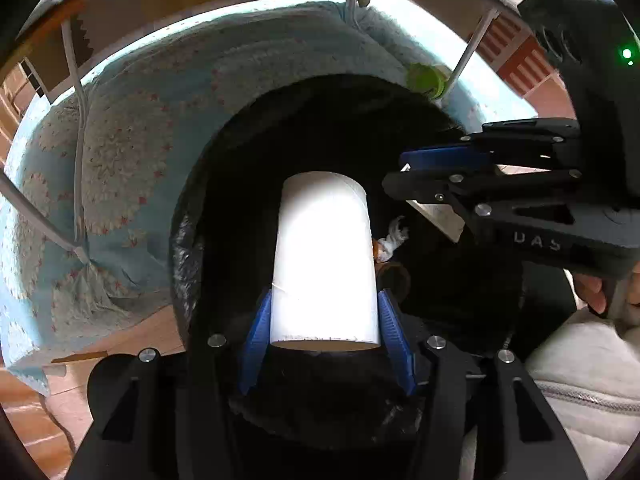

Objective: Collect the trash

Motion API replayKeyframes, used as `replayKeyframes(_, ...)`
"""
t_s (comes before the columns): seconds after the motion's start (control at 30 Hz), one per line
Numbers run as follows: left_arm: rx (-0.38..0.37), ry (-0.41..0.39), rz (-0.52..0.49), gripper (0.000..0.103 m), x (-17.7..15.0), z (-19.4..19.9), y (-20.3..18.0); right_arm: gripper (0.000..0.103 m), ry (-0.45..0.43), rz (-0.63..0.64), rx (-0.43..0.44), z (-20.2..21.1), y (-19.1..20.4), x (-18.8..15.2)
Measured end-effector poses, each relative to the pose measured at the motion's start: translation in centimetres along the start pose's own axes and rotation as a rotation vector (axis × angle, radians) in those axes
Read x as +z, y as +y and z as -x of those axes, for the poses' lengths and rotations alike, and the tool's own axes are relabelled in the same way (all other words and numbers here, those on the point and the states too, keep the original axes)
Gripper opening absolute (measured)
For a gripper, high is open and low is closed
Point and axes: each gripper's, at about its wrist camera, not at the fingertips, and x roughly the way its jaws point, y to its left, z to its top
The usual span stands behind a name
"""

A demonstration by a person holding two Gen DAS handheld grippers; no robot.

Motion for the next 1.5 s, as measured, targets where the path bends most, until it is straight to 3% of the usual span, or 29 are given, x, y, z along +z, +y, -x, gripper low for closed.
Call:
replayKeyframes(0.43,0.075,0.036,-0.047,0.053,1.5,-2.3,-1.2,0.024,0.028,-0.015,0.011,-2.2,0.0,0.1)
replayKeyframes(0.57,0.081,0.046,-0.032,0.054,1.3,-2.3,-1.2,0.030,0.023,-0.031,0.021,-1.9,-0.2,0.0)
replayKeyframes(0.73,0.073,0.033,0.001,0.063,1.0,-1.7,-1.2,0.042,0.009,-0.022,0.034,-1.3,0.2,-0.2)
replayKeyframes(1.1,0.027,-0.070,0.041,0.065,0.7,2.9,-1.3,0.048,-0.027,-0.001,0.070,2.7,1.0,-0.5)
replayKeyframes(1.37,-0.052,-0.144,0.019,0.069,0.5,7.1,-1.7,0.060,-0.074,0.043,0.101,7.2,2.2,-0.6)
replayKeyframes(1.5,-0.056,-0.184,0.021,0.078,0.3,9.1,-1.8,0.066,-0.090,0.061,0.102,9.4,2.6,-0.7)
